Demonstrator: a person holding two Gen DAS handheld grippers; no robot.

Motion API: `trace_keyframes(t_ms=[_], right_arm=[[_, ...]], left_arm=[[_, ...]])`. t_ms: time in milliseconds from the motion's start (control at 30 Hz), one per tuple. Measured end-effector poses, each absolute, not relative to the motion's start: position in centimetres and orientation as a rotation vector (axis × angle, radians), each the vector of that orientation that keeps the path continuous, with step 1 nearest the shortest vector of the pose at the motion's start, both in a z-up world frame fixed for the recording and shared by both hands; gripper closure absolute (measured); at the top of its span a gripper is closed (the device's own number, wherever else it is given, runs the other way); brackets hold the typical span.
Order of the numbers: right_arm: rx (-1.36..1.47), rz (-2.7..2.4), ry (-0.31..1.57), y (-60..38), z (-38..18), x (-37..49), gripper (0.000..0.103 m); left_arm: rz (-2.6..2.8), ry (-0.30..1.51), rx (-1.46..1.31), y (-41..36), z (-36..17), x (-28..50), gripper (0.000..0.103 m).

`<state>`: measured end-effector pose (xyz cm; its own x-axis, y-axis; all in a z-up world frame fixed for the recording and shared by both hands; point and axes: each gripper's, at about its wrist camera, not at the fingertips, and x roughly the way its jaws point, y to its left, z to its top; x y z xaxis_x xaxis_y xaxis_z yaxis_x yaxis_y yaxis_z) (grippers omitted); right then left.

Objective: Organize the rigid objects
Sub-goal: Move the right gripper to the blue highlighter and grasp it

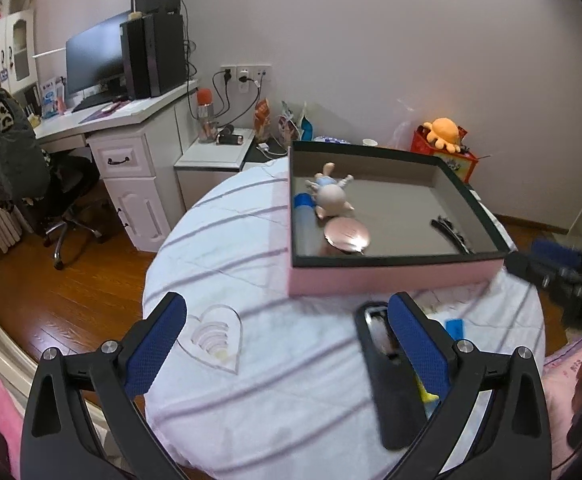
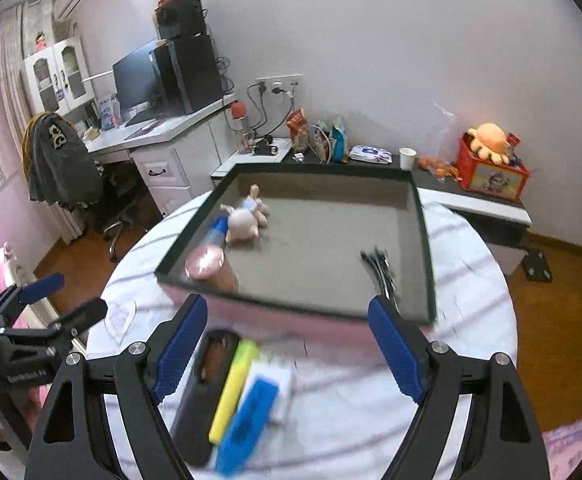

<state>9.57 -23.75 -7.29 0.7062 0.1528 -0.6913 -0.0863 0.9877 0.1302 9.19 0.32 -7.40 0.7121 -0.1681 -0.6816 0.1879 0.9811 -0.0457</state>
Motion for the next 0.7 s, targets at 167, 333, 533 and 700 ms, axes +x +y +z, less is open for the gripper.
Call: trace_keyframes(t_ms=[167,333,533,700], right_arm=[[0.103,0.135,0.791,-24.2,-8.4,6.6,0.018],[0.107,0.151,0.800,-23.3,-9.6,4.7,0.018],[0.158,0.135,0.836,-22.6,-12.4,4.3,0.018],[0.204,0.109,0.874,-22.5,-14.6,4.6,0.018]], left_arm=[[-0.183,0.758,0.050,-0.8,-7.4,7.2,0.001],[-0.180,0.767,0.075,-1.5,-7.9,5.9,0.000],[-0.164,0.795,0.112,-1.2,-9.0,5.5,0.000],[-0.162,0.808,0.112,-0.6,-9.6,5.4,0.000]])
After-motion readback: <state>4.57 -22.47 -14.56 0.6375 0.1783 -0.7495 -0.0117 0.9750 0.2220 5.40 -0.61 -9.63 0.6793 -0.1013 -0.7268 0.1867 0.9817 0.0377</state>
